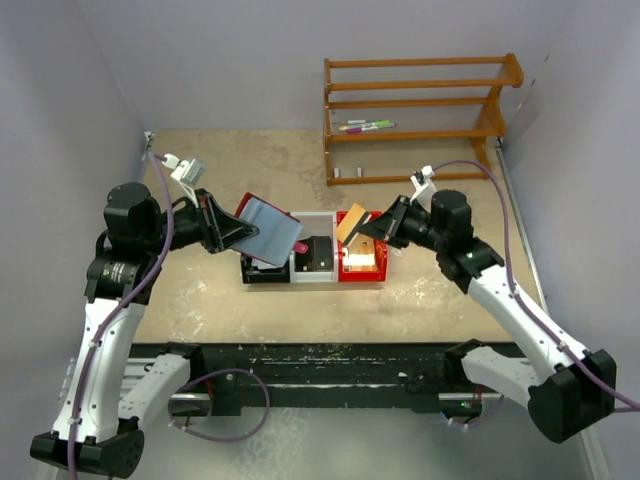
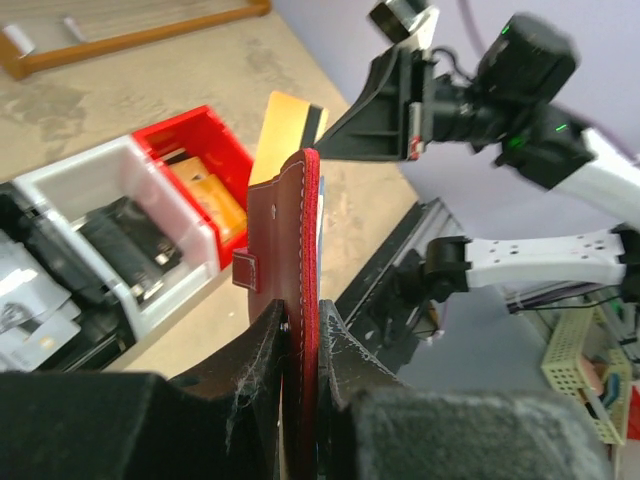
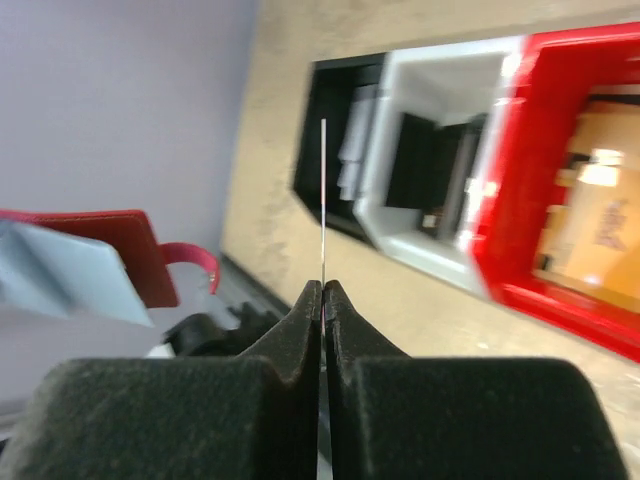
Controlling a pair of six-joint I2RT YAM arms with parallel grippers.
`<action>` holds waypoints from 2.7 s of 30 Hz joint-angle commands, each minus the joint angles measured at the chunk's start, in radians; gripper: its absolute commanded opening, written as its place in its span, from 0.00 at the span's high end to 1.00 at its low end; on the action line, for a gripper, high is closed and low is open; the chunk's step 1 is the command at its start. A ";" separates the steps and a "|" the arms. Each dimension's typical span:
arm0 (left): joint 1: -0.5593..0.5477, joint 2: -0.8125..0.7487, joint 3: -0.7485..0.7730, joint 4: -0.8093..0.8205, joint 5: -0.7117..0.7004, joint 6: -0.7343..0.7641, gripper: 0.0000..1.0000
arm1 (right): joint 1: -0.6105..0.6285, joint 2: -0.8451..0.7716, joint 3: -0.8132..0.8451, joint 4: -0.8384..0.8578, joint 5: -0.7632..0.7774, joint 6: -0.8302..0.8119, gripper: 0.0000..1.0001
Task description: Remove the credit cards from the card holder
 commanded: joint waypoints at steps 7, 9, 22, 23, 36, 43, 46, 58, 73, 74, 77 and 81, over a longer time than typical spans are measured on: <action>-0.002 -0.002 0.036 -0.089 -0.020 0.133 1.00 | -0.004 0.233 0.293 -0.525 0.274 -0.405 1.00; -0.002 -0.006 0.037 -0.091 -0.009 0.132 1.00 | -0.003 0.284 0.320 -0.551 0.285 -0.433 1.00; -0.002 -0.014 0.031 -0.064 0.097 0.086 1.00 | 0.033 0.531 0.361 -0.425 0.265 -0.443 0.80; -0.002 -0.014 0.030 -0.058 0.108 0.082 1.00 | 0.040 0.526 0.369 -0.427 0.276 -0.443 0.72; -0.003 -0.015 0.005 0.036 0.180 0.008 1.00 | 0.179 0.244 0.440 -0.271 0.229 -0.351 0.21; -0.002 -0.017 0.005 0.053 0.198 -0.014 1.00 | 0.229 0.130 0.290 0.214 -0.034 -0.195 0.00; -0.003 -0.019 0.004 0.078 0.216 -0.041 1.00 | 0.248 0.110 0.208 0.419 -0.111 -0.113 0.01; -0.002 -0.009 -0.019 0.193 0.303 -0.196 1.00 | 0.372 0.186 0.133 0.748 -0.306 -0.005 0.13; -0.002 -0.027 0.006 0.093 0.249 -0.075 0.80 | 0.413 0.243 0.117 0.655 -0.177 0.059 0.98; -0.002 -0.030 0.009 0.094 0.257 -0.073 0.73 | 0.413 0.235 0.109 0.642 -0.176 0.056 1.00; -0.002 -0.038 0.012 0.095 0.282 -0.071 0.61 | 0.413 0.203 0.085 0.637 -0.163 0.057 1.00; -0.002 -0.043 0.009 0.092 0.307 -0.066 0.59 | 0.412 0.174 0.068 0.631 -0.151 0.052 1.00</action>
